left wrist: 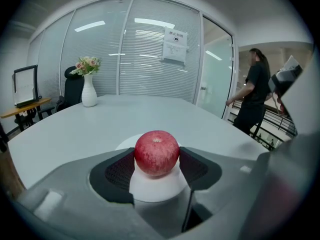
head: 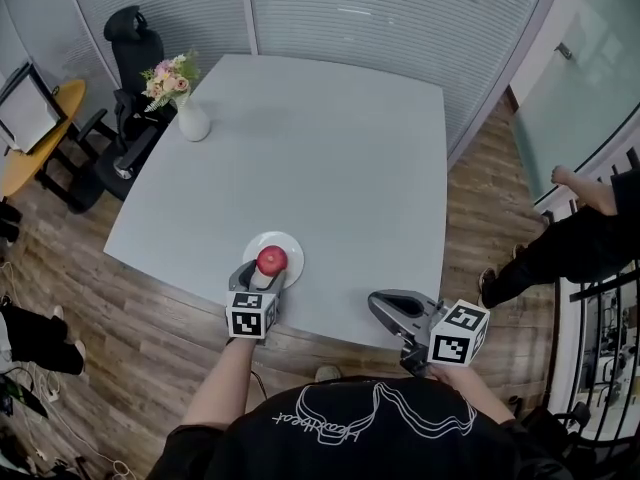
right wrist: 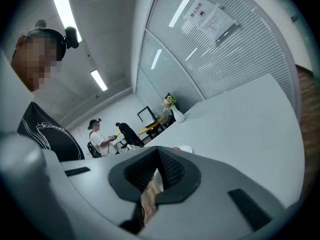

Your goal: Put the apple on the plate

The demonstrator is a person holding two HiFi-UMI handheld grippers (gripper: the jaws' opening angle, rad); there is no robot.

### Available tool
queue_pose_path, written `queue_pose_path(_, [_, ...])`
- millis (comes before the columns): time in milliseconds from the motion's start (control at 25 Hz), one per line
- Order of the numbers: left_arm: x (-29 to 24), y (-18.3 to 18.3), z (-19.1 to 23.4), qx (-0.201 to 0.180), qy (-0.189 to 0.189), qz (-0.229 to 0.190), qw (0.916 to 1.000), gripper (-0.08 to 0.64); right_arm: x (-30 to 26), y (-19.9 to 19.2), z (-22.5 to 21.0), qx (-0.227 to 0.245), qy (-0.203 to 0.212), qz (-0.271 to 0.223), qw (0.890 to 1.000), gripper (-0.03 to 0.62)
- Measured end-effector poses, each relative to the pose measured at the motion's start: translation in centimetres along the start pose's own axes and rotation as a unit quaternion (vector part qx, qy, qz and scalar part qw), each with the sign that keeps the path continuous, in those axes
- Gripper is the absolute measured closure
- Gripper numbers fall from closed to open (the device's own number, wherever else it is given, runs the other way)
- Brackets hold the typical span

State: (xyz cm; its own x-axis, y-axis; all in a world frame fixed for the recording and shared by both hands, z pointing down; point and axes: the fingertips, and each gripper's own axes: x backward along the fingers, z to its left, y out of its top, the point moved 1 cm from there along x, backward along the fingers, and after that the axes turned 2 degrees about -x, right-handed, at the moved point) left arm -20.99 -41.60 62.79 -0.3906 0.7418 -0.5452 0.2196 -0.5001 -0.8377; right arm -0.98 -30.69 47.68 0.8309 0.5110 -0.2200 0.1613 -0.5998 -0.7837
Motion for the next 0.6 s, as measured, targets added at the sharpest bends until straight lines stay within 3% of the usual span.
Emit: queue_pose_path(600, [-0.49,0.2,0.06,-0.012,0.003,-0.017,0.9998,0.25,-0.33,-0.37,0.1,-0.002,0.001,0.002,1.0,0.583])
